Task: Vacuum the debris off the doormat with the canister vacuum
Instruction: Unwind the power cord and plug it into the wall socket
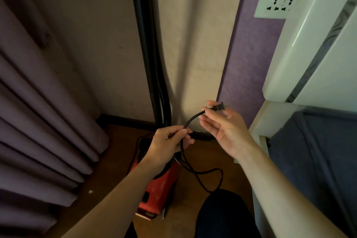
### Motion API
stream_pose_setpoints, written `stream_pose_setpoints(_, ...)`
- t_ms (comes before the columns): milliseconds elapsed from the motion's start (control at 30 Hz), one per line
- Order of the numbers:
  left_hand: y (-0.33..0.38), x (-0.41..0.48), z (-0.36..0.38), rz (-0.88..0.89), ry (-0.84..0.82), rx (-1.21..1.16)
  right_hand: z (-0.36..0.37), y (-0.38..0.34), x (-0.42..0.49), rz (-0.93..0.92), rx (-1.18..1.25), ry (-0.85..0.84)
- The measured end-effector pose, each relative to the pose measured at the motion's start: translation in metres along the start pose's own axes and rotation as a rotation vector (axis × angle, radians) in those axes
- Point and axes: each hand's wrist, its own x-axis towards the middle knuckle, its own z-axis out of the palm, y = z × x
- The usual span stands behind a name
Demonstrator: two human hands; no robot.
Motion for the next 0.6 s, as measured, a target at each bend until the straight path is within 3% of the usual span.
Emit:
stream_pose_setpoints(167, 0.007, 0.012, 0.025, -0.053, -0.085, -0.002, 0.012, 0.008, 0.001, -0.170, 0.025, 0.161)
stream_pose_setpoints(300, 0.023, 0.031, 0.031, -0.036, -0.295, 0.132, 0.015, -0.017, 0.005, -0.317, -0.088, 0.243)
stream_pose_setpoints(433, 0.050, 0.071, 0.022, 0.154, -0.346, 0.479, -0.002, -0.042, 0.023, -0.465, -0.526, 0.331)
stream_pose_setpoints(600, 0.081, 0.124, 0.013, 0.588, -0.168, 0.895, -0.028, -0.063, 0.047, -0.647, -0.990, 0.418)
